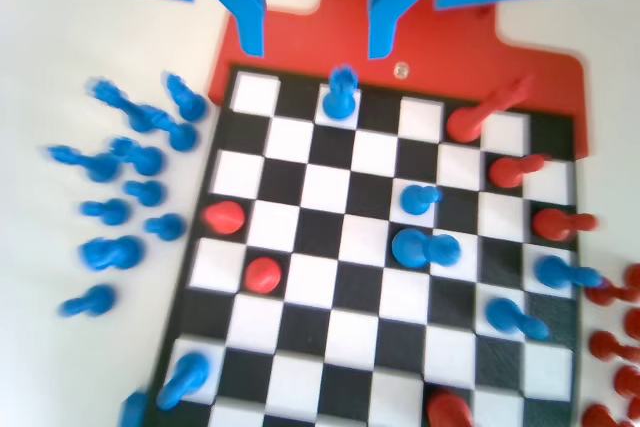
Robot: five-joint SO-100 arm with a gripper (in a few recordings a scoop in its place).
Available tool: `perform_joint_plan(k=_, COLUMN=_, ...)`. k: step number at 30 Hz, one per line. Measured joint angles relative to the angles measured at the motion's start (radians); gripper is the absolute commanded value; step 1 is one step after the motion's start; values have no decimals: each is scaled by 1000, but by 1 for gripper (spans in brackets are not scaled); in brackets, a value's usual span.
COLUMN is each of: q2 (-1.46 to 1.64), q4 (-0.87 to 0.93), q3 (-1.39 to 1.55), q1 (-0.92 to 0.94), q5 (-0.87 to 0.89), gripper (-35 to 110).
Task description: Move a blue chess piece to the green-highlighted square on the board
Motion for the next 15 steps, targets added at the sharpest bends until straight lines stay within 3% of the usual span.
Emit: perform_joint_plan(k=15, q2=687, q4=221, q3=279, q1=-3, q5=-44, gripper=8)
